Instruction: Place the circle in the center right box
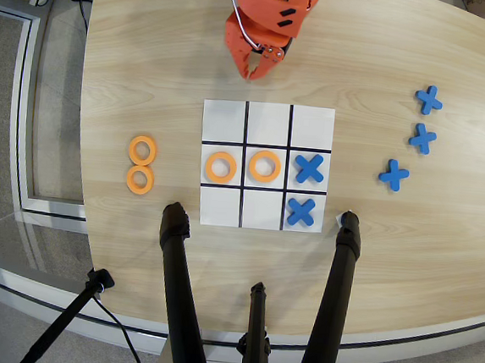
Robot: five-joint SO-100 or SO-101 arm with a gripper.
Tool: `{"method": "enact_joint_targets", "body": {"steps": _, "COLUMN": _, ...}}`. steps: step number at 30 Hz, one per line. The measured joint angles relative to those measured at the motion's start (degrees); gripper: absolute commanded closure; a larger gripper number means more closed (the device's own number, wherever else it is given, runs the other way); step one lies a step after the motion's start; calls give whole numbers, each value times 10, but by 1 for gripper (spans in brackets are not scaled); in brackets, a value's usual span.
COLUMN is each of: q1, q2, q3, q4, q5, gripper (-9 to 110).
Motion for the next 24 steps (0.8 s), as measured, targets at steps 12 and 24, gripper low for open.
{"method": "enact_joint_targets", "body": {"steps": 12, "q1": 182, "q2": 21, "q3": 74, "q4": -47, "q5": -16, "gripper": 102}}
{"method": "enact_joint_targets", "body": {"steps": 24, "q1": 517, "q2": 28, "q3": 74, "q4": 3, "q5": -78, "gripper": 102}}
